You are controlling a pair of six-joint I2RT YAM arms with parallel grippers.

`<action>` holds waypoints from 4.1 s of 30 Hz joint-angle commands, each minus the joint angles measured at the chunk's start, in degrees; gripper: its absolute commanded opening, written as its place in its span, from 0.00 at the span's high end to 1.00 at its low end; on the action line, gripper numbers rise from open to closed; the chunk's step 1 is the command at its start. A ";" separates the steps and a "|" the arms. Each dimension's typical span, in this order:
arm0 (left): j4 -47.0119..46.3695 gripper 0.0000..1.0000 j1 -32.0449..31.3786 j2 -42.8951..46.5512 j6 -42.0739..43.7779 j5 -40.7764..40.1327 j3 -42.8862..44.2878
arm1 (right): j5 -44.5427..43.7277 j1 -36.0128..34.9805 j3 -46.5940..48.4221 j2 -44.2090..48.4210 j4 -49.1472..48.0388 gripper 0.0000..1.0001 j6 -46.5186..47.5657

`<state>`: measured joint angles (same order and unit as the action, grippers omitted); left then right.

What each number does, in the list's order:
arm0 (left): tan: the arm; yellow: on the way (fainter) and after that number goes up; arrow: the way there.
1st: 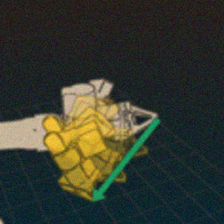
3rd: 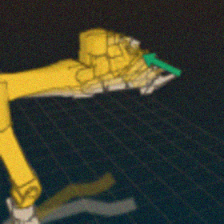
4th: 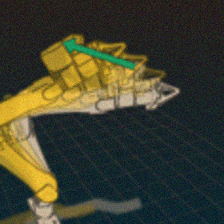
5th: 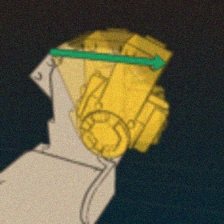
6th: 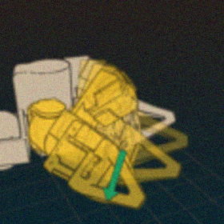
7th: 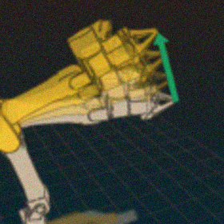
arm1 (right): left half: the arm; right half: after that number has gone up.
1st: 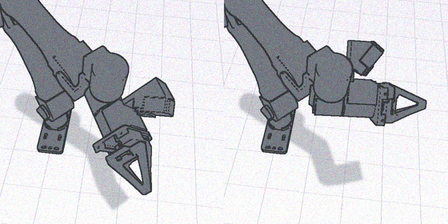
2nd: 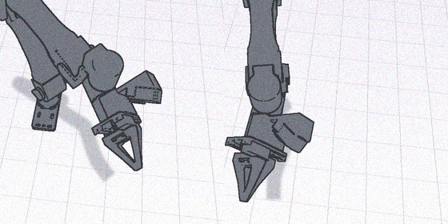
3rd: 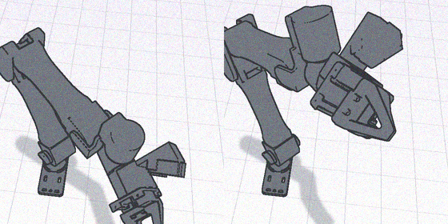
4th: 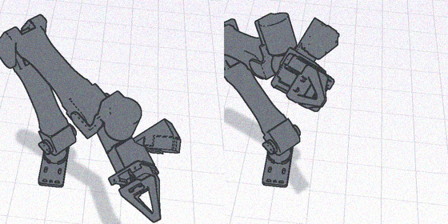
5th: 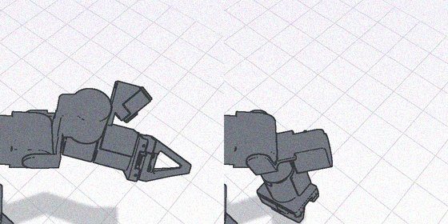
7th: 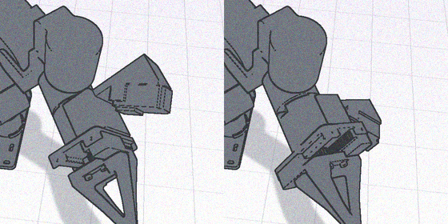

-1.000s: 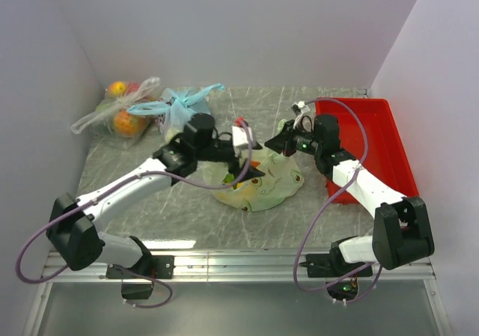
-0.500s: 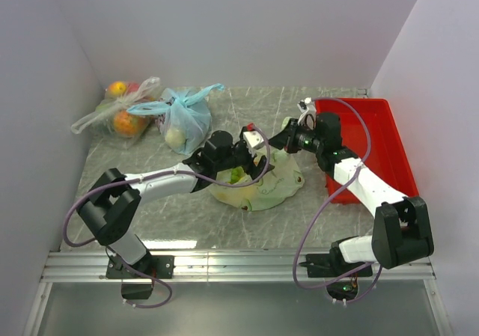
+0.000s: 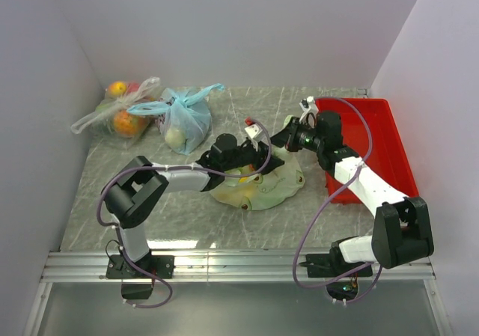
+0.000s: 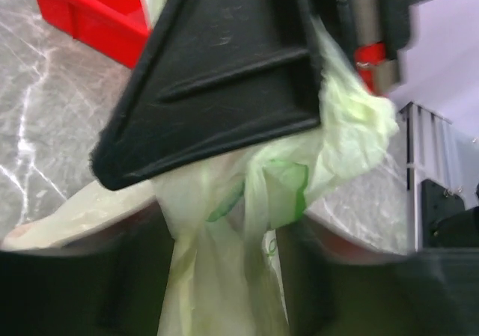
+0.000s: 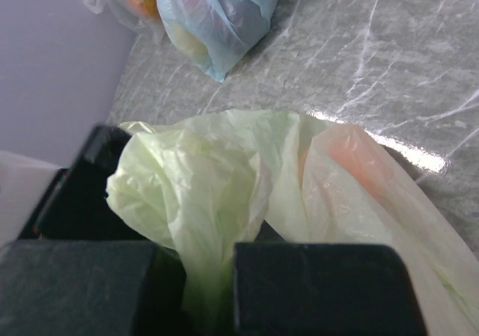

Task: Place the fake fruits into the plastic bag and tie a complex knot

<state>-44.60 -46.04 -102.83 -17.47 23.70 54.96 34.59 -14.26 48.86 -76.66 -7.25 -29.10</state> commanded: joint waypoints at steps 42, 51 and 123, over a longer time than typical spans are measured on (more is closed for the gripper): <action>81.65 0.16 7.45 21.26 36.63 14.63 32.76 | -13.58 -2.70 8.88 -8.59 22.89 1.00 14.42; 94.17 0.01 5.97 24.16 44.02 8.55 31.70 | -13.14 -2.79 9.32 -7.10 23.51 0.96 16.27; 57.61 1.00 10.36 22.76 22.13 10.40 9.38 | 8.73 9.43 7.91 -7.72 18.93 0.13 7.04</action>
<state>15.20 -36.03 -80.51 5.04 33.19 62.11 40.32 -5.54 53.60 -88.42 11.70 -22.11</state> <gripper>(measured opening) 0.021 0.841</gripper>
